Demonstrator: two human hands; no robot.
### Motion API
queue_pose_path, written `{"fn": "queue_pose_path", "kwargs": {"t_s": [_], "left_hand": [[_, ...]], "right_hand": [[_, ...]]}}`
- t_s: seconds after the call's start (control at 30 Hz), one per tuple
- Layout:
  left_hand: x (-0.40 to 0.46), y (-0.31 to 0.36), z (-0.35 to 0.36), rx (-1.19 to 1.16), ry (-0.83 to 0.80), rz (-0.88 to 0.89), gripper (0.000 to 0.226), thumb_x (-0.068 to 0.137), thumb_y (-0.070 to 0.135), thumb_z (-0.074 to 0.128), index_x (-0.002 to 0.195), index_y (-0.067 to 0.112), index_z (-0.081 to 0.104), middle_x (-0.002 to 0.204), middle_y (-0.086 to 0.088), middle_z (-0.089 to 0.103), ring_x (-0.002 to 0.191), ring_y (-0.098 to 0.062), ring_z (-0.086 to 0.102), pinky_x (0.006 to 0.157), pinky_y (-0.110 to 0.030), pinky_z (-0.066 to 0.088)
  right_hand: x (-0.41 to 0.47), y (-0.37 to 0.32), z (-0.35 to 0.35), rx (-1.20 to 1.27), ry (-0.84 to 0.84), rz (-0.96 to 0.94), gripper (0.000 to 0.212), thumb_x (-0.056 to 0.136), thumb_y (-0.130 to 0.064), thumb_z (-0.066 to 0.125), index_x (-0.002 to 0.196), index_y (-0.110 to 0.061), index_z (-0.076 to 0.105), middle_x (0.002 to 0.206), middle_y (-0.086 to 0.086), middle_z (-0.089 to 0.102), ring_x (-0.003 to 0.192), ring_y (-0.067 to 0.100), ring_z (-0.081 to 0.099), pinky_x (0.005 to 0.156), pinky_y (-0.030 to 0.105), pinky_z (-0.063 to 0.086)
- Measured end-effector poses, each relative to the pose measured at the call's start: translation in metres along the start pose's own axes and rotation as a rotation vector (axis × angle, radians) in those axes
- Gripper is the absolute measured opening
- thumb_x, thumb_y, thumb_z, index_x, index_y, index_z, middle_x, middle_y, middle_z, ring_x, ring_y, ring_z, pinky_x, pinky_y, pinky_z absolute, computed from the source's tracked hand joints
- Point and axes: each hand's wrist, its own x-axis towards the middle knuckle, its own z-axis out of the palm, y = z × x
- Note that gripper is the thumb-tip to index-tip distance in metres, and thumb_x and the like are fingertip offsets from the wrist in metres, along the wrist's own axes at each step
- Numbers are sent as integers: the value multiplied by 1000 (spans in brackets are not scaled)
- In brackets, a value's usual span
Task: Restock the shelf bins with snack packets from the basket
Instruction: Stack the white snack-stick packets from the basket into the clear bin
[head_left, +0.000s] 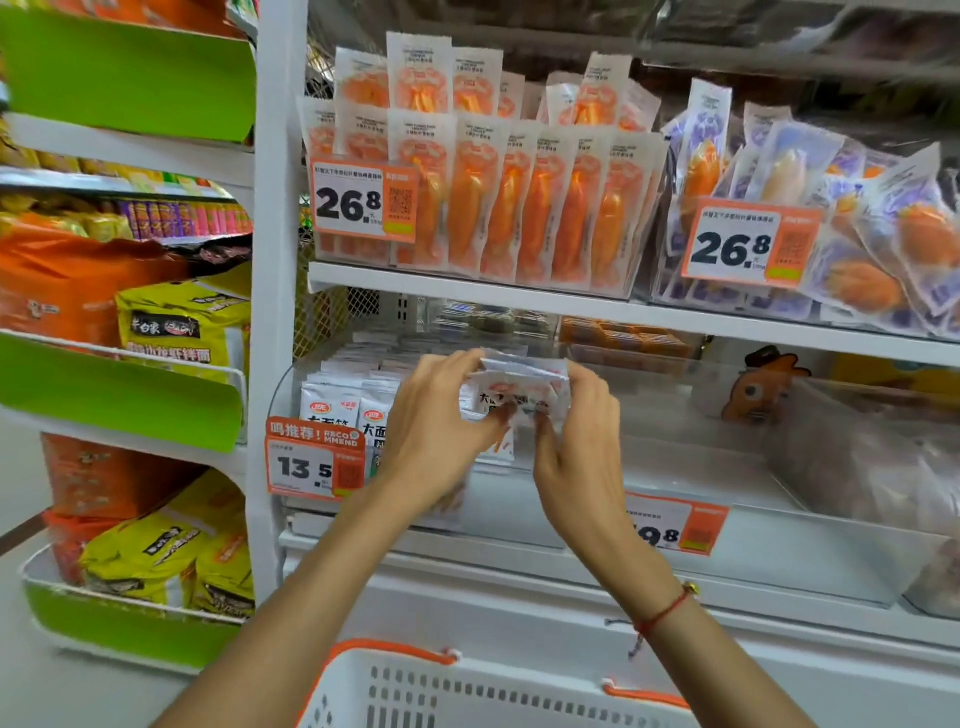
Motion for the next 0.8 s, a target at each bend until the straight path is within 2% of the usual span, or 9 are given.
{"fn": "queue_pose_path", "kwargs": {"t_s": [0.07, 0.2, 0.3, 0.4, 0.47, 0.53, 0.63, 0.73, 0.8], "left_hand": [[15, -8, 4, 62, -43, -71, 43, 75, 34, 75, 116, 30, 62, 100, 5, 58, 104, -15, 53, 81, -31, 46], [45, -25, 13, 123, -134, -159, 34, 73, 33, 75, 106, 32, 65, 95, 5, 66, 100, -18, 57, 73, -31, 45], [67, -29, 24, 139, -306, -253, 39, 73, 29, 75, 111, 33, 63, 106, 1, 68, 111, -23, 56, 89, -35, 43], [87, -31, 34, 272, -625, -327, 58, 85, 41, 64, 138, 32, 43, 140, -9, 44, 137, -29, 24, 108, -39, 21], [98, -37, 42, 367, -743, -340, 55, 87, 47, 59, 136, 25, 47, 146, -9, 39, 140, -31, 17, 111, -41, 15], [108, -47, 53, 407, -757, -369, 51, 85, 49, 62, 123, 16, 57, 144, -13, 42, 139, -35, 24, 113, -44, 16], [113, -61, 66, 468, -724, -404, 58, 79, 51, 67, 122, 13, 57, 133, -10, 51, 128, -31, 42, 110, -41, 29], [113, -72, 73, 545, -643, -342, 54, 75, 49, 71, 119, 22, 58, 114, -2, 59, 105, -23, 54, 92, -32, 42], [112, -78, 75, 561, -543, -295, 50, 75, 44, 73, 121, 35, 56, 119, 1, 58, 111, -21, 51, 93, -31, 44]], "right_hand": [[12, 0, 9, -71, -104, 89, 45, 85, 5, 44, 128, -10, 42, 118, 7, 46, 105, 24, 42, 87, 33, 39], [34, -5, 22, -112, -249, 256, 38, 87, 3, 46, 122, -5, 35, 118, 12, 42, 108, 30, 40, 77, 37, 39], [46, 5, 36, -107, -319, 420, 40, 87, 2, 50, 122, -4, 31, 123, 17, 41, 113, 35, 41, 81, 42, 43], [55, 23, 50, -73, -382, 626, 52, 86, 2, 55, 129, 0, 25, 133, 22, 38, 122, 40, 40, 92, 44, 42], [61, 35, 59, -60, -408, 708, 59, 87, 1, 56, 134, 2, 21, 138, 23, 34, 126, 41, 38, 98, 44, 40], [69, 45, 68, -52, -433, 757, 63, 87, 0, 56, 137, 3, 18, 141, 24, 34, 129, 41, 37, 102, 45, 39], [78, 57, 82, -39, -508, 830, 60, 88, -1, 55, 138, 1, 21, 136, 22, 44, 126, 39, 44, 99, 43, 43], [81, 69, 97, -6, -586, 874, 54, 88, -3, 55, 136, -1, 28, 132, 18, 49, 122, 35, 49, 98, 41, 46], [81, 75, 104, 7, -613, 890, 48, 89, -4, 53, 131, -1, 31, 130, 18, 49, 120, 35, 50, 98, 44, 47]]}}
